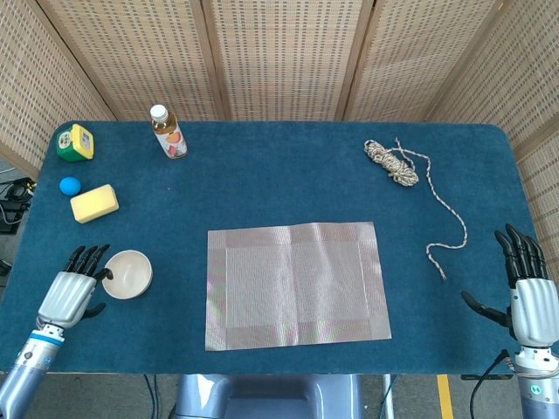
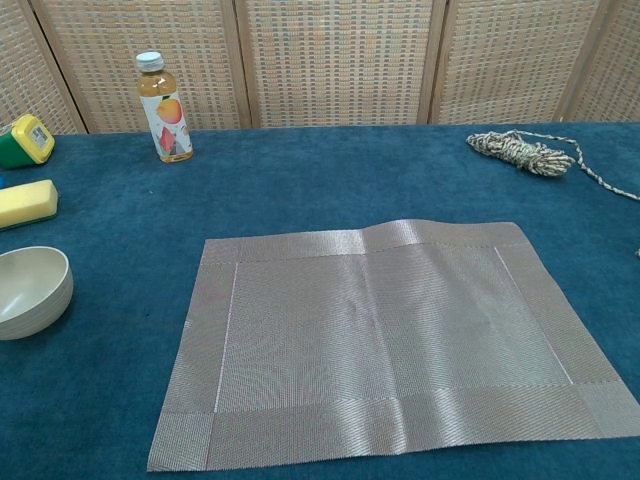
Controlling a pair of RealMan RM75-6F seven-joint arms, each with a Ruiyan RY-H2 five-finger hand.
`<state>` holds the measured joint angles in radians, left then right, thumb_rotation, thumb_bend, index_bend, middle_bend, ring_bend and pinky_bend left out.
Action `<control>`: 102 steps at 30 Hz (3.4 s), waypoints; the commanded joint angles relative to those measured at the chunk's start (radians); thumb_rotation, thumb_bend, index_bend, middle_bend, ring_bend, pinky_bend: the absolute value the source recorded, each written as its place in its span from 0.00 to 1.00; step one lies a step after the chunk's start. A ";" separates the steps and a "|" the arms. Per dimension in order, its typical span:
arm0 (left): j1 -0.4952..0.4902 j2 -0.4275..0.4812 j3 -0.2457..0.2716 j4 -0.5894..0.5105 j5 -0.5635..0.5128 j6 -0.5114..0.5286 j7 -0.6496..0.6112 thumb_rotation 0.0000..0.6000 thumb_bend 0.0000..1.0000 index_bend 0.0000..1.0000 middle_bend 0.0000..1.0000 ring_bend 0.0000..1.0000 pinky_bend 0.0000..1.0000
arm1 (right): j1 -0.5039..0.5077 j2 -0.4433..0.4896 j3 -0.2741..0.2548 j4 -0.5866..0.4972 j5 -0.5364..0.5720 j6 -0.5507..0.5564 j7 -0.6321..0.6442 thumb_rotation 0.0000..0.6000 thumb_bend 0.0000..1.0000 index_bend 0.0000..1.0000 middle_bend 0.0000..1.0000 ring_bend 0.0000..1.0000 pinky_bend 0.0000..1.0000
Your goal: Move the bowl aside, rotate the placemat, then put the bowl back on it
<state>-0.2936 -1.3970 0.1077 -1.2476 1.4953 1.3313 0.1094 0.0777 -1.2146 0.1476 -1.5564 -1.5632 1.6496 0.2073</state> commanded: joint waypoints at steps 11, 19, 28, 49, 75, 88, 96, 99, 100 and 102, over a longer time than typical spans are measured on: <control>-0.022 -0.086 -0.040 0.070 -0.019 -0.074 0.009 1.00 0.26 0.49 0.00 0.00 0.00 | -0.002 0.003 -0.005 -0.006 -0.005 0.003 0.001 1.00 0.20 0.00 0.00 0.00 0.00; -0.030 -0.124 -0.051 0.099 -0.019 -0.099 0.009 1.00 0.33 0.57 0.00 0.00 0.00 | -0.005 0.005 -0.004 -0.009 -0.003 0.006 0.002 1.00 0.20 0.00 0.00 0.00 0.00; -0.031 -0.141 -0.057 0.115 -0.008 -0.101 -0.002 1.00 0.49 0.63 0.00 0.00 0.00 | -0.005 0.007 -0.006 -0.012 -0.005 0.008 0.004 1.00 0.20 0.00 0.00 0.00 0.00; -0.160 -0.099 -0.168 -0.184 0.042 -0.122 0.193 1.00 0.49 0.64 0.00 0.00 0.00 | -0.011 0.023 0.007 -0.013 0.017 0.011 0.035 1.00 0.20 0.00 0.00 0.00 0.00; -0.489 -0.477 -0.323 -0.179 -0.312 -0.428 0.627 1.00 0.48 0.59 0.00 0.00 0.00 | -0.012 0.053 0.030 0.006 0.068 -0.019 0.149 1.00 0.20 0.00 0.00 0.00 0.00; -0.496 -0.446 -0.274 -0.239 -0.378 -0.379 0.686 1.00 0.21 0.10 0.00 0.00 0.00 | -0.014 0.053 0.026 0.001 0.057 -0.012 0.139 1.00 0.20 0.00 0.00 0.00 0.00; -0.447 -0.317 -0.243 -0.400 -0.374 -0.287 0.705 1.00 0.20 0.00 0.00 0.00 0.00 | -0.016 0.048 0.023 0.001 0.049 -0.005 0.124 1.00 0.20 0.00 0.00 0.00 0.00; -0.400 -0.245 -0.221 -0.467 -0.334 -0.215 0.676 1.00 0.20 0.00 0.00 0.00 0.00 | -0.015 0.045 0.022 0.000 0.046 -0.005 0.114 1.00 0.20 0.00 0.00 0.00 0.00; -0.363 -0.201 -0.216 -0.490 -0.323 -0.158 0.658 1.00 0.20 0.00 0.00 0.00 0.00 | -0.014 0.043 0.020 0.002 0.043 -0.007 0.105 1.00 0.20 0.00 0.00 0.00 0.00; -0.284 -0.090 -0.171 -0.545 -0.254 -0.060 0.593 1.00 0.20 0.00 0.00 0.00 0.00 | -0.012 0.038 0.015 0.000 0.040 -0.010 0.082 1.00 0.20 0.00 0.00 0.00 0.00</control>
<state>-0.6754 -1.6166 -0.1162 -1.7114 1.1614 1.1508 0.7740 0.0643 -1.1728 0.1660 -1.5558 -1.5202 1.6418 0.3007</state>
